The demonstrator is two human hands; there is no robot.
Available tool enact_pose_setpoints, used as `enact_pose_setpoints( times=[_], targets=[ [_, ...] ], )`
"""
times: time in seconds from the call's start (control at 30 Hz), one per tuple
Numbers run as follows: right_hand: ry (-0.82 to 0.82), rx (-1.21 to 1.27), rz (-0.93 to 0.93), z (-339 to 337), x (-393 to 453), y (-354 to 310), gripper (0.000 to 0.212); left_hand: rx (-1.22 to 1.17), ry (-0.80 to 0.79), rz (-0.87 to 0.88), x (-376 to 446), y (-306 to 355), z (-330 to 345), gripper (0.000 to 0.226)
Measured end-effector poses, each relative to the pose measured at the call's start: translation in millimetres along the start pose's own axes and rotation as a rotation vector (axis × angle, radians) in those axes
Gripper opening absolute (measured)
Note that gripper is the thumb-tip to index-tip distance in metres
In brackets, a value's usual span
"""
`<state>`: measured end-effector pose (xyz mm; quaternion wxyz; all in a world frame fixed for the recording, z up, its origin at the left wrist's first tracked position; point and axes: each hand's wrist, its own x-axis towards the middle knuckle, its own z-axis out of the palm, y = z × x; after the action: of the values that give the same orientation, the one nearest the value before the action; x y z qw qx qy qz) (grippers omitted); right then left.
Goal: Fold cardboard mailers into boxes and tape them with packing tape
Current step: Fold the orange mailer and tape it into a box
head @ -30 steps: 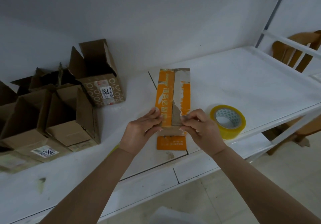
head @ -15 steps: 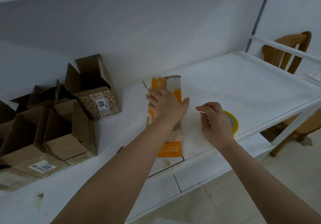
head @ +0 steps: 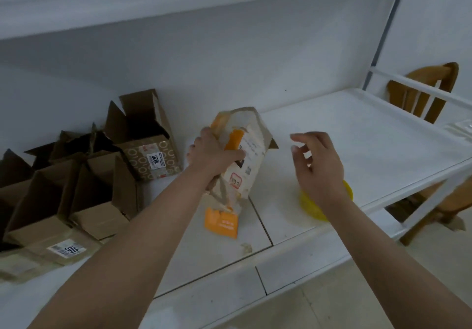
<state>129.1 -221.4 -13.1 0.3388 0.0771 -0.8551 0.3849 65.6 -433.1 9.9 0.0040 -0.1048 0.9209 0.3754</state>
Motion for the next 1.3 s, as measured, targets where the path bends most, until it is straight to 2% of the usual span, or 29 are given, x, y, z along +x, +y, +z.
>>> enact_pose_setpoints(
  times=[0.07, 0.17, 0.27, 0.37, 0.43, 0.5, 0.53, 0.63, 0.7, 0.77, 0.83, 0.93, 0.97, 1.0, 1.03, 1.07, 1.13, 1.2, 1.3],
  targets=[
    [0.136, 0.018, 0.005, -8, 17, -9, 0.022, 0.308, 0.042, 0.338, -6, 6, -18, 0.118],
    [0.193, -0.002, 0.046, -19, 40, -17, 0.024, 0.529, -0.075, 0.759, -19, 9, -41, 0.122],
    [-0.003, 0.000, 0.068, -25, 49, -14, 0.030, 0.705, -0.117, 1.086, -29, 5, -51, 0.113],
    [-0.346, 0.262, 0.227, -26, 41, -15, 0.039, 0.723, -0.117, 1.208, -31, 1, -55, 0.105],
    [-0.501, 0.440, 0.294, -20, 26, -17, 0.030, 0.757, -0.105, 1.207, -28, -3, -55, 0.102],
    [-0.480, 0.324, 0.226, -12, 10, -17, 0.014, 0.785, -0.065, 1.087, -24, -11, -50, 0.100],
    [-0.452, 0.239, 0.204, -8, 1, -16, 0.014, 0.757, -0.038, 0.993, -23, -16, -46, 0.098],
    [-0.415, 0.126, 0.261, 5, -22, -20, 0.050, 0.456, 0.016, 0.725, -25, -32, -34, 0.085],
    [-0.418, 0.055, 0.312, 17, -35, -25, 0.066, 0.249, -0.008, 0.656, -27, -39, -26, 0.065],
    [-0.436, -0.028, 0.316, 28, -47, -32, 0.067, 0.034, -0.158, 0.541, -30, -47, -18, 0.049],
    [-0.481, -0.030, 0.329, 35, -55, -37, 0.061, -0.015, -0.271, 0.438, -32, -55, -15, 0.046],
    [-0.514, -0.037, 0.383, 30, -49, -28, 0.067, 0.033, -0.218, 0.484, -29, -66, -15, 0.046],
    [-0.481, -0.097, 0.396, 25, -43, -19, 0.060, -0.038, -0.258, 0.452, -29, -69, -19, 0.049],
    [-0.452, -0.174, 0.406, 20, -37, -7, 0.046, -0.021, -0.235, 0.490, -27, -71, -19, 0.051],
    [-0.464, -0.284, 0.416, 14, -32, 7, 0.032, -0.020, -0.225, 0.509, -27, -73, -20, 0.052],
    [-0.513, -0.418, 0.421, 7, -28, 20, 0.027, -0.014, -0.195, 0.510, -25, -76, -22, 0.053],
    [-0.679, -0.626, 0.463, -3, -27, 43, 0.040, 0.021, -0.133, 0.511, -24, -77, -24, 0.055],
    [-0.799, -0.689, 0.532, -7, -33, 59, 0.053, 0.040, -0.108, 0.503, -24, -78, -27, 0.053],
    [-0.936, -0.831, 0.457, -5, -50, 74, 0.051, 0.050, -0.097, 0.510, -26, -79, -29, 0.050]
  ],
)
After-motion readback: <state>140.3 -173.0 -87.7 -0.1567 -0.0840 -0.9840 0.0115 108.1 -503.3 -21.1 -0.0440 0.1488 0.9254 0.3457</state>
